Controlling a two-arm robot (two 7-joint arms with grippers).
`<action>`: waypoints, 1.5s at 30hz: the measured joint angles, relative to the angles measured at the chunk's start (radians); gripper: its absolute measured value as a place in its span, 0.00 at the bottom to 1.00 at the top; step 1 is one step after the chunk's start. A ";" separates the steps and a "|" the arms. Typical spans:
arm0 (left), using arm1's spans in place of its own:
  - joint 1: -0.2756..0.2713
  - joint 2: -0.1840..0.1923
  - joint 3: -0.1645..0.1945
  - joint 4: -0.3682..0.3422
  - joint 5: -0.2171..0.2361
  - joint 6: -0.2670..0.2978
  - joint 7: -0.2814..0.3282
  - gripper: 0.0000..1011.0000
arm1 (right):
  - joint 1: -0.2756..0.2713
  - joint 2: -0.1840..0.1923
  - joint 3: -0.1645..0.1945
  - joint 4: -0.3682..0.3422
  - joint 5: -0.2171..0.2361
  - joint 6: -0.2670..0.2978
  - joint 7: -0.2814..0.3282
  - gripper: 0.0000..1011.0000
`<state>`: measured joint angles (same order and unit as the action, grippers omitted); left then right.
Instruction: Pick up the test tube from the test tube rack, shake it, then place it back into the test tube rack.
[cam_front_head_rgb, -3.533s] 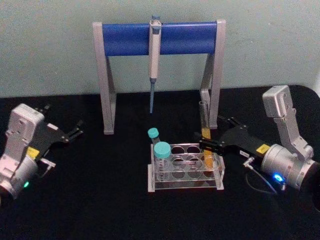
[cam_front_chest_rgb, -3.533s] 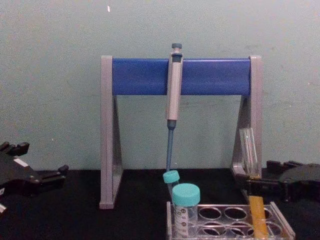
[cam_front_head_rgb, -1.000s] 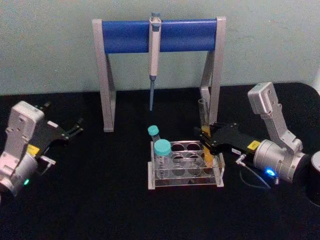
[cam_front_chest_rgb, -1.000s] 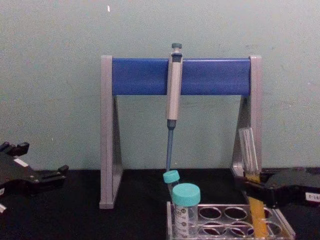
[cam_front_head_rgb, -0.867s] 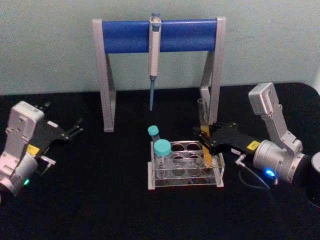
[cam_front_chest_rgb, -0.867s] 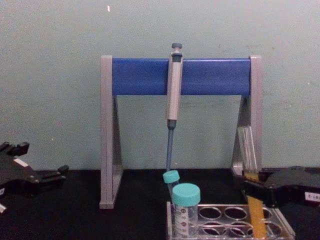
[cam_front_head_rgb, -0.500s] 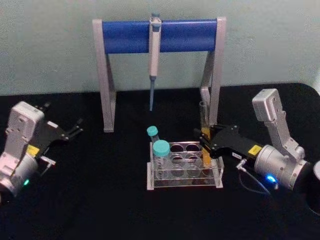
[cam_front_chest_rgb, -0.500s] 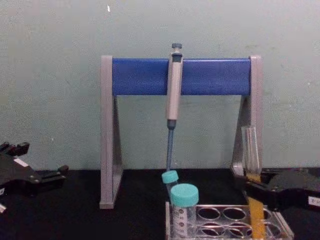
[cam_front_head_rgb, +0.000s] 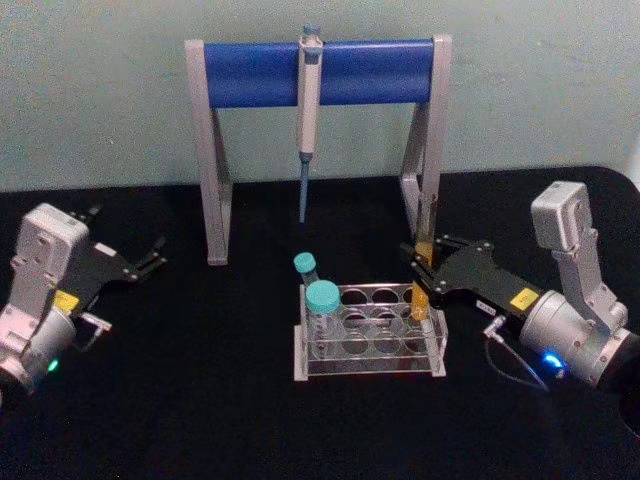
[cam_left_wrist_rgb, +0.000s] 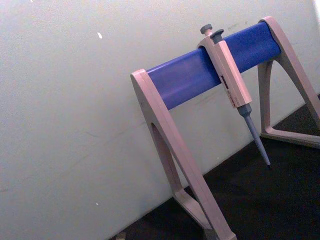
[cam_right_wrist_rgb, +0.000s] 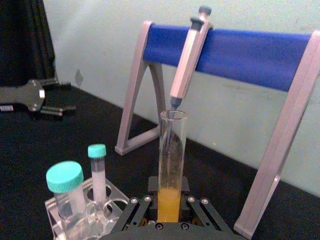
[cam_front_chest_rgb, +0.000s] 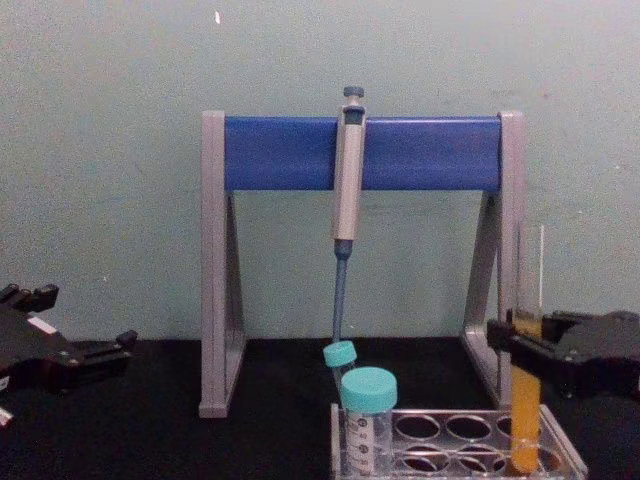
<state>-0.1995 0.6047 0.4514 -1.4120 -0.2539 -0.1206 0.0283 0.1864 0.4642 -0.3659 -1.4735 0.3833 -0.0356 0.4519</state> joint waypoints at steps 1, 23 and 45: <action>0.000 0.000 0.000 0.000 0.000 0.000 0.000 0.99 | -0.003 -0.003 0.007 -0.003 0.006 -0.006 0.003 0.23; 0.000 0.000 0.000 0.000 0.000 0.000 0.000 0.99 | 0.006 -0.005 0.052 -0.074 0.062 -0.036 0.029 0.23; 0.000 0.000 0.000 0.000 0.000 0.000 0.000 0.99 | 0.149 -0.056 -0.028 0.056 0.057 -0.031 0.092 0.23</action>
<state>-0.1995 0.6047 0.4514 -1.4120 -0.2539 -0.1205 0.0283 0.3358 0.4083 -0.3937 -1.4178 0.4408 -0.0670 0.5441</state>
